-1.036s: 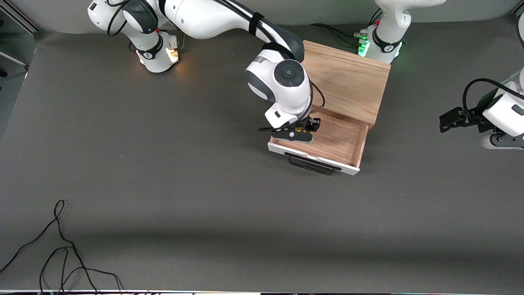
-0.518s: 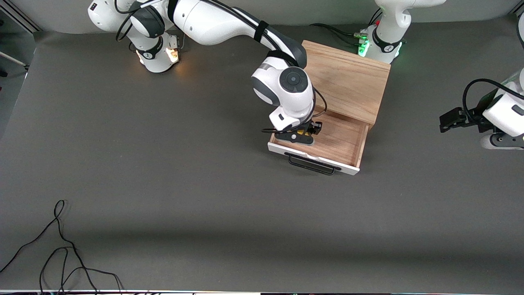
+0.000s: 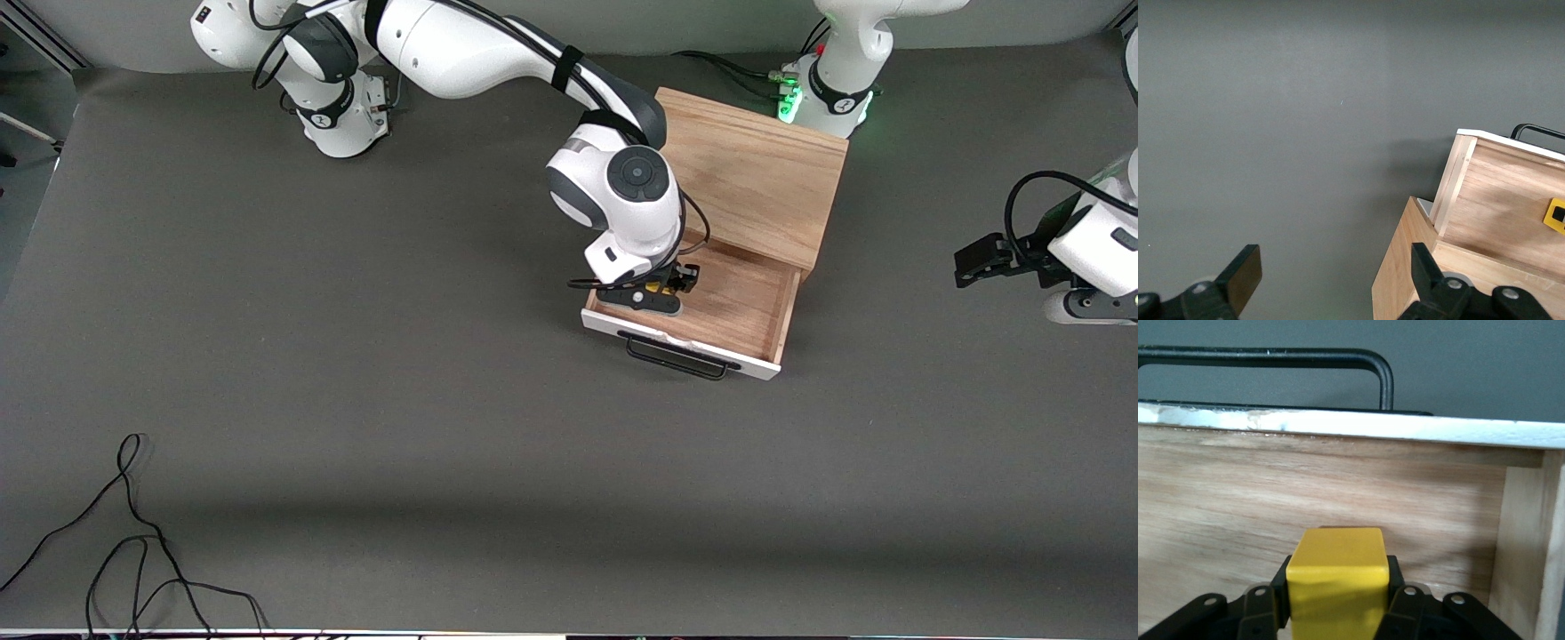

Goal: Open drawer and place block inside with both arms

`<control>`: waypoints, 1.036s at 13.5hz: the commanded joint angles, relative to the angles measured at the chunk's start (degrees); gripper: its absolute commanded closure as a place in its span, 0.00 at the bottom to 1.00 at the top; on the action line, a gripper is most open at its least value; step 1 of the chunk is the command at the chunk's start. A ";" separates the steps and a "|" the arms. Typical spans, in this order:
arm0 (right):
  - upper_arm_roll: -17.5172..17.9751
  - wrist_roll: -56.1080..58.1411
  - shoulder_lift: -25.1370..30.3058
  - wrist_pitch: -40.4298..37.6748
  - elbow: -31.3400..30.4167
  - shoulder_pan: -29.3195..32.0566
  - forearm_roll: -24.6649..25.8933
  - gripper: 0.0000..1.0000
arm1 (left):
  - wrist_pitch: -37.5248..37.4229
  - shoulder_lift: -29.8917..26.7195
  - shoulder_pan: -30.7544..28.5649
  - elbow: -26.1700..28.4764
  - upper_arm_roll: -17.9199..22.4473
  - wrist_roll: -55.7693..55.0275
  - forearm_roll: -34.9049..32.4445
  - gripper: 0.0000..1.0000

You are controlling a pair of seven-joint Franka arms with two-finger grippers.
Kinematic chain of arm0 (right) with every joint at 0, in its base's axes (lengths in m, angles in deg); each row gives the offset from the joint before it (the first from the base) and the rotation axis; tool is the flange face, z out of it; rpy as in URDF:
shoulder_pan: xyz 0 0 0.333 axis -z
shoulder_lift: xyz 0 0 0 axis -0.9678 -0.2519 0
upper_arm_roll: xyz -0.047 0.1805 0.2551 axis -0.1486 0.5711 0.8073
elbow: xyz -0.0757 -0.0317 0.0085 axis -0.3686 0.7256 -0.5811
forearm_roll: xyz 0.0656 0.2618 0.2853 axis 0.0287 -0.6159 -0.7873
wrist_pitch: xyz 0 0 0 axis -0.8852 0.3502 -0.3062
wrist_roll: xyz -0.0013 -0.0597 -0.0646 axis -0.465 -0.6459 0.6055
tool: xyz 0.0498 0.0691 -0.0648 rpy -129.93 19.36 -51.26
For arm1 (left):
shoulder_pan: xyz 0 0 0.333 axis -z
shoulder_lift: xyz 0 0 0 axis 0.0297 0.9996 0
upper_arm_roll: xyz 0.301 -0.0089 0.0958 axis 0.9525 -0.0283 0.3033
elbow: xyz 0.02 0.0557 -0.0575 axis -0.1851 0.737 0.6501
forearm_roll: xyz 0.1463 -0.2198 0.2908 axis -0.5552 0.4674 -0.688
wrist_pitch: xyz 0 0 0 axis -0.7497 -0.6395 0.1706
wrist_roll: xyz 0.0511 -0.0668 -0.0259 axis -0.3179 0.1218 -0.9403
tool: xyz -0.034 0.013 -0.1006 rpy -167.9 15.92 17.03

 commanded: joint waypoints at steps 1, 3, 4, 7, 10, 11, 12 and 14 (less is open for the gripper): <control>-0.63 -1.64 -0.75 0.08 1.58 -1.09 0.41 0.00 | 0.57 -0.11 -0.14 0.00 -0.04 0.86 -0.70 0.00; -0.63 -1.72 -0.67 0.08 1.58 -1.09 0.41 0.00 | 0.57 -0.11 -0.14 0.00 -0.04 0.86 -0.70 0.00; -0.63 -1.64 -0.40 0.00 1.67 -1.09 0.41 0.00 | 0.57 -0.11 -0.14 0.00 -0.04 0.86 -0.70 0.00; -0.72 -1.55 0.04 -0.70 2.02 -1.09 0.41 0.00 | 0.57 -0.11 -0.14 0.00 0.05 0.86 -0.70 0.00; -1.07 -1.55 1.26 -2.98 2.28 -1.00 0.32 0.00 | 0.57 -0.11 -0.14 0.00 0.05 0.86 -0.70 0.00; -1.25 -1.63 2.14 -4.91 2.46 -0.91 0.32 0.00 | 0.57 -0.11 -0.14 0.00 0.05 0.86 -0.70 0.00; -1.16 -1.55 4.23 -6.23 2.46 -0.30 0.32 0.00 | 0.57 -0.11 -0.14 0.00 -0.04 0.86 -0.70 0.00; -1.60 -1.20 7.67 -9.65 2.46 0.31 0.32 0.00 | 0.57 -0.11 -0.14 0.00 -0.04 0.86 -0.70 0.00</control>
